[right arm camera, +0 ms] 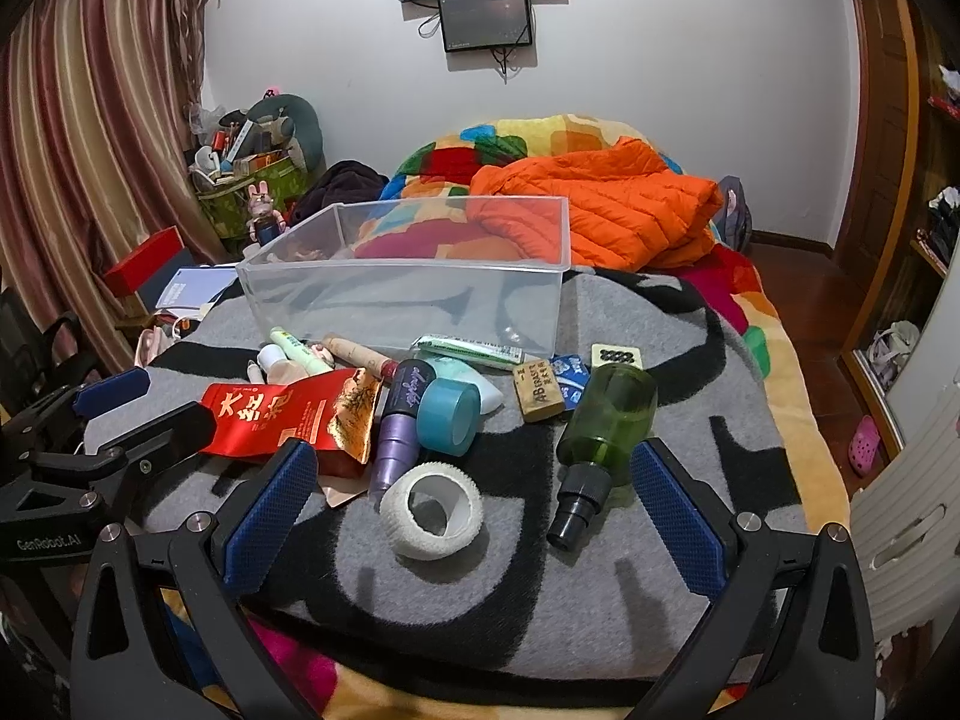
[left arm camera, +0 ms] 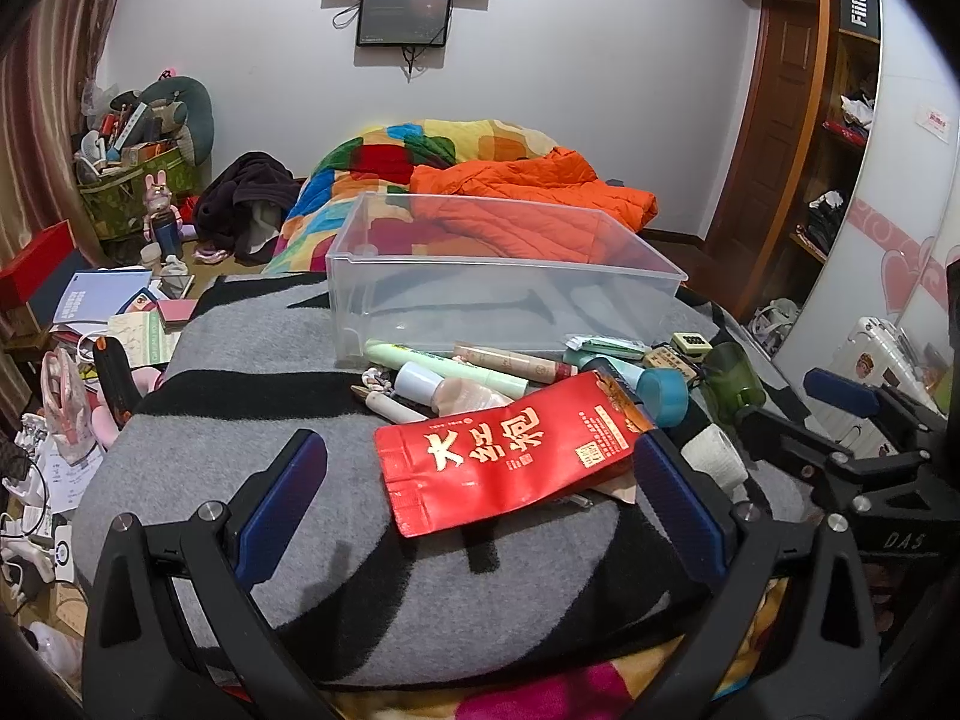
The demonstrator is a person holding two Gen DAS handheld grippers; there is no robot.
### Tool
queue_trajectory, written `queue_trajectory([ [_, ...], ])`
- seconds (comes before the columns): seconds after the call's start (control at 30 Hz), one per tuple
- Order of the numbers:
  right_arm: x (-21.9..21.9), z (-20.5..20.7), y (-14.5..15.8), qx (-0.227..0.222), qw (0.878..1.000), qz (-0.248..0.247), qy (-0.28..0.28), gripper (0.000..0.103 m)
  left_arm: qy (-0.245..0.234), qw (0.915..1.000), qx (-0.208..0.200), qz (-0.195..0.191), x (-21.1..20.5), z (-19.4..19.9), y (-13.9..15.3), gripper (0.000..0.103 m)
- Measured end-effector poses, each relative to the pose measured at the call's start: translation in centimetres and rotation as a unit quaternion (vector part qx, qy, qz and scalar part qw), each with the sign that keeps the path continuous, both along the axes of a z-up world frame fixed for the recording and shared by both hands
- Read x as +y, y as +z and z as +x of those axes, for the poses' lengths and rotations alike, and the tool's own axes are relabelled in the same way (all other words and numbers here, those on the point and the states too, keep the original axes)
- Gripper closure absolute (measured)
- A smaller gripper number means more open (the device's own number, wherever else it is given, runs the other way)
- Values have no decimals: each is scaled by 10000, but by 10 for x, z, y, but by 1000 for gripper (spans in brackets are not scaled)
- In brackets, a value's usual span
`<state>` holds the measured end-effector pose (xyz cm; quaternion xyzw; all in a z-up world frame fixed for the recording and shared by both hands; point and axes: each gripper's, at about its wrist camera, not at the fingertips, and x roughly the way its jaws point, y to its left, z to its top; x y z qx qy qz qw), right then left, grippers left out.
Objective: Organize objects
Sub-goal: 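Move both grippers toward the red packet and green bottle, then grasp the red tea packet with the left gripper while the right grasps the green bottle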
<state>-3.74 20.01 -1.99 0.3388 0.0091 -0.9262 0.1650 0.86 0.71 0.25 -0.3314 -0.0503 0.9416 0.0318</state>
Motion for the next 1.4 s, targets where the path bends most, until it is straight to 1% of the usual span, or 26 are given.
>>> queue_trajectory([
  [0.07, 3, -2, 4, 59, 10000, 13, -1, 0, 17, 10000, 30, -3, -4, 0, 0, 1],
  [0.13, 8, -4, 7, 166, 9998, 85, -105, 0, 46, 10000, 3, 28, -11, -2, -1, 14],
  [0.17, 11, -5, 9, 219, 9995, 130, -176, 0, 54, 9999, -68, 53, -14, -4, -2, 24],
  [0.2, 15, -8, 10, 259, 9992, 162, -246, 1, 55, 9998, -137, 91, -18, -7, -3, 27],
  [0.3, 26, -19, 11, 229, 9985, 188, -450, 4, 68, 9991, -312, 273, -31, -15, -8, 27],
  [0.37, 36, -28, 8, 122, 9983, 98, -564, 11, 88, 9984, -434, 341, -37, -21, -13, 27],
  [0.5, 52, -46, -5, -229, 9968, -181, -748, 18, 3, 9960, -723, 526, -40, -30, -31, 27],
  [0.57, 56, -56, -15, -476, 9956, -309, -744, 27, -92, 9938, -883, 665, -37, -34, -41, 27],
  [0.6, 56, -59, -19, -565, 9951, -333, -737, 29, -143, 9931, -917, 716, -35, -34, -45, 27],
  [0.67, 56, -67, -27, -736, 9941, -370, -706, 38, -184, 9945, -822, 618, -29, -33, -46, 27],
  [0.7, 55, -71, -31, -812, 9936, -373, -691, 40, -249, 9947, -813, 583, -25, -33, -47, 27],
  [0.77, 53, -75, -37, -930, 9925, -396, -693, 48, -345, 9944, -807, 582, -20, -34, -48, 27],
  [0.83, 51, -78, -43, -1044, 9912, -463, -674, 55, -457, 9940, -790, 607, -17, -33, -48, 39],
  [0.87, 50, -78, -45, -1068, 9909, -480, -663, 62, -487, 9938, -794, 615, -16, -33, -47, 51],
  [0.9, 50, -78, -46, -1085, 9908, -483, -647, 65, -507, 9936, -803, 607, -16, -33, -46, 60],
  [0.93, 49, -76, -46, -1063, 9912, -468, -636, 65, -546, 9932, -807, 631, -17, -32, -45, 66],
  [0.97, 48, -74, -45, -1016, 9919, -442, -629, 65, -589, 9924, -829, 693, -18, -31, -44, 75],
  [1.07, 47, -67, -41, -888, 9935, -377, -603, 65, -664, 9901, -906, 837, -24, -28, -41, 82],
  [1.1, 47, -65, -40, -864, 9938, -371, -597, 65, -657, 9904, -921, 795, -25, -26, -40, 82],
  [1.2, 48, -60, -37, -816, 9944, -362, -573, 65, -659, 9928, -887, 470, -22, -23, -30, 81],
  [1.23, 48, -58, -36, -805, 9945, -353, -568, 65, -714, 9930, -858, 393, -21, -23, -25, 78],
  [1.27, 48, -56, -34, -790, 9947, -350, -560, 65, -758, 9931, -832, 336, -19, -23, -21, 67],
  [1.3, 48, -55, -33, -774, 9948, -357, -549, 65, -804, 9932, -792, 291, -17, -24, -16, 51],
  [1.33, 49, -55, -32, -763, 9950, -365, -538, 65, -868, 9933, -727, 252, -14, -26, -11, 42],
  [1.37, 49, -54, -30, -744, 9951, -386, -530, 65, -959, 9930, -658, 215, -9, -27, -6, 31],
  [1.4, 50, -53, -28, -728, 9951, -413, -518, 65, -1042, 9924, -624, 182, -6, -28, -3, 25],
])
